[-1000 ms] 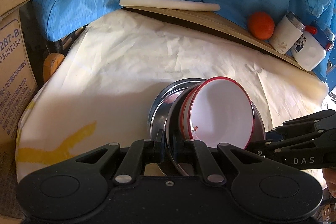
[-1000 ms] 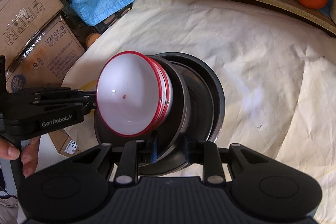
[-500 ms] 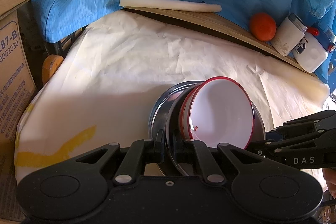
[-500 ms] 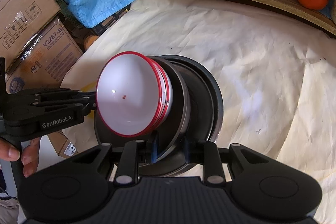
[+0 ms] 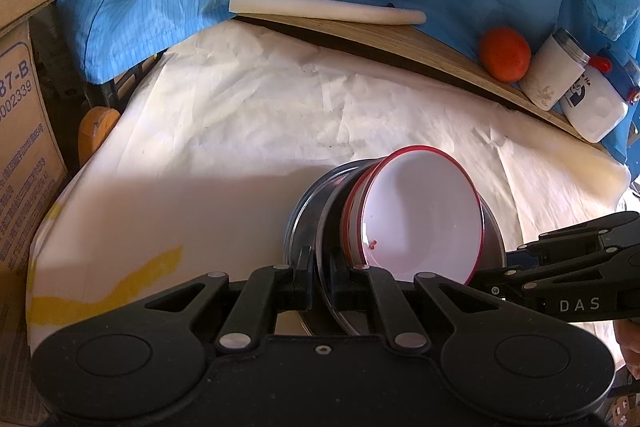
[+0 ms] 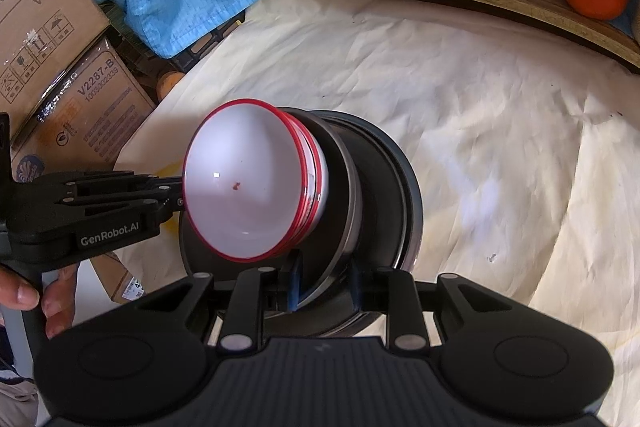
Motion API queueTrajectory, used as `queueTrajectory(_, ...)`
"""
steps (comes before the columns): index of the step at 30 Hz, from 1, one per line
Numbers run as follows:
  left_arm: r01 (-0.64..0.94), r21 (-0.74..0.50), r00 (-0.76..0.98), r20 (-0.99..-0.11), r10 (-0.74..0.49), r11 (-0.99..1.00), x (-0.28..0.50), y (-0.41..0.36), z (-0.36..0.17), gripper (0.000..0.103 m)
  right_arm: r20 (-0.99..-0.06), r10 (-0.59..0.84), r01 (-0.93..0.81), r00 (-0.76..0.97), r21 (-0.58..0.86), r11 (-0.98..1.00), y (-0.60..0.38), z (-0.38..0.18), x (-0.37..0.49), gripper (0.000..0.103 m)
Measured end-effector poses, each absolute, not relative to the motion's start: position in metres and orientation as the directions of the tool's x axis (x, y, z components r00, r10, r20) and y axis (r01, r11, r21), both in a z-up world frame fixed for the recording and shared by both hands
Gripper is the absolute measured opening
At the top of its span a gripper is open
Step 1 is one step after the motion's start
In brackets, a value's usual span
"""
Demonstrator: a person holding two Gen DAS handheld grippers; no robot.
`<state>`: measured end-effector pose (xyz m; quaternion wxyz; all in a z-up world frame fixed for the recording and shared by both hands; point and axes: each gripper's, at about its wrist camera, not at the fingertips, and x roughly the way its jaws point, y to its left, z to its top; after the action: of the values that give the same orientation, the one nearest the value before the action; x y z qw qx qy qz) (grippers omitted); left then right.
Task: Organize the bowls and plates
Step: 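Lower the nested bowls into the steel bowl with both grippers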
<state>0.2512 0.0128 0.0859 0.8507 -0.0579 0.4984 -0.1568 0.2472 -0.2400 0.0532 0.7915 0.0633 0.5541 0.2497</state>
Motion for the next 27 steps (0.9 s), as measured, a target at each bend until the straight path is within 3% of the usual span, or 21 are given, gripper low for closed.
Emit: queueTrajectory(27,0.2,-0.264,0.462,-0.824,-0.328,0.944,0.266,0.012,0.083,0.007,-0.837,0.475,-0.307,0.273,0.392,0.867,-0.246,0.053,0.254,0.027)
